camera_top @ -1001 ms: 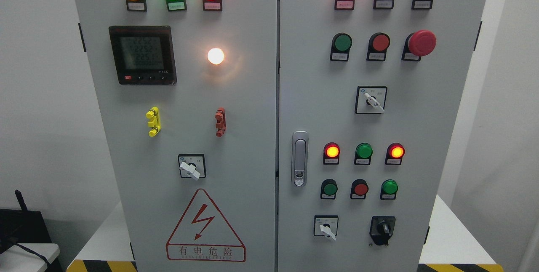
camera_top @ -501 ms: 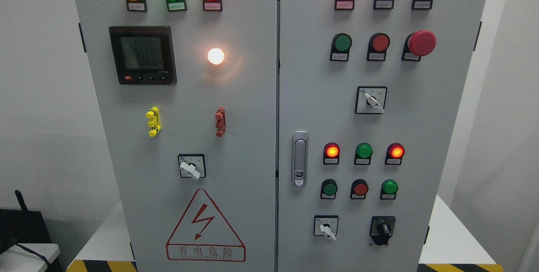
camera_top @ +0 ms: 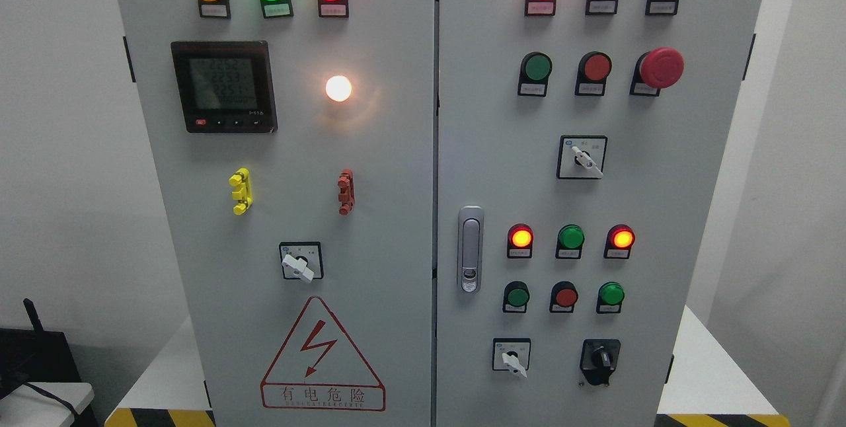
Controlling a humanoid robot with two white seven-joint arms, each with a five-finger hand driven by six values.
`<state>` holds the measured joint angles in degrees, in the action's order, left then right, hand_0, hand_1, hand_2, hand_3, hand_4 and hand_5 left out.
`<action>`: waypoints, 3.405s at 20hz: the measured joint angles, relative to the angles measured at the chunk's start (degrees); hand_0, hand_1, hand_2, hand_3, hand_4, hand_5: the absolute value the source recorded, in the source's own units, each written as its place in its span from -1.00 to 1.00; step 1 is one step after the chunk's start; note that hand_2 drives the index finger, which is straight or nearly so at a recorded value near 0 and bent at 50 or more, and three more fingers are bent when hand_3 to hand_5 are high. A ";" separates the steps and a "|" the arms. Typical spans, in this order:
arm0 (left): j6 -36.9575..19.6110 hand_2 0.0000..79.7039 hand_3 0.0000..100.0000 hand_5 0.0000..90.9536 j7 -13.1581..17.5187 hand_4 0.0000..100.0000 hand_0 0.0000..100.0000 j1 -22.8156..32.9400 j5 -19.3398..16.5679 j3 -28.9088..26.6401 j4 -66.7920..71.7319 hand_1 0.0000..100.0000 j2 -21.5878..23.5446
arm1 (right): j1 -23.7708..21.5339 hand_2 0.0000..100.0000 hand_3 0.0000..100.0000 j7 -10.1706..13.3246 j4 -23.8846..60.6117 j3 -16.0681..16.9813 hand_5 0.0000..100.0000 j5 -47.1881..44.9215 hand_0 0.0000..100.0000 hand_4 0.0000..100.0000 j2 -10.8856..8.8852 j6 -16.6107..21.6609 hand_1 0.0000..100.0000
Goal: Trip black knob to open circuit
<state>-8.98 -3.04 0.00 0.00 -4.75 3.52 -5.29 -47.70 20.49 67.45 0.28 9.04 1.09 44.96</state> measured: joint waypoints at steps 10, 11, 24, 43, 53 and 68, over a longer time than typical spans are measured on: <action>0.00 -1.00 -1.00 -1.00 0.00 -1.00 -0.76 0.00 0.00 0.00 0.00 -0.22 0.00 | 2.34 -0.35 0.37 0.12 11.64 -0.16 0.54 0.07 -0.51 0.47 -0.65 0.03 0.15; 0.00 -1.00 -1.00 -1.00 0.00 -1.00 -0.76 0.00 0.00 0.00 0.00 -0.22 0.00 | 2.52 -0.35 0.38 0.18 12.68 -0.09 0.56 0.07 -0.51 0.48 -0.68 0.03 0.15; 0.00 -1.00 -1.00 -1.00 0.00 -1.00 -0.76 0.00 0.00 0.00 0.00 -0.22 0.00 | 8.78 -0.34 0.46 -2.02 25.26 1.91 0.69 0.21 -0.53 0.59 -0.97 0.05 0.19; 0.00 -1.00 -1.00 -1.00 0.00 -1.00 -0.76 0.00 0.00 0.00 0.00 -0.22 0.01 | 27.59 -0.28 0.50 -1.58 33.27 2.50 0.75 2.66 -0.75 0.64 -1.07 -23.01 0.61; 0.00 -1.00 -1.00 -1.00 0.00 -1.00 -0.76 0.00 0.00 0.00 0.00 -0.22 0.01 | 34.45 -0.27 0.52 -0.29 33.97 2.28 0.77 3.69 -0.63 0.66 0.63 -30.12 0.66; 0.00 -1.00 -1.00 -1.00 0.00 -1.00 -0.76 0.00 0.00 0.00 0.00 -0.22 0.01 | 44.09 -0.24 0.58 0.46 31.89 0.73 0.80 3.91 -0.50 0.71 3.65 -37.16 0.61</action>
<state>-8.98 -3.04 0.00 0.00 -4.75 3.52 -5.28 -3.61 20.95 99.35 1.00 12.95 4.74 7.81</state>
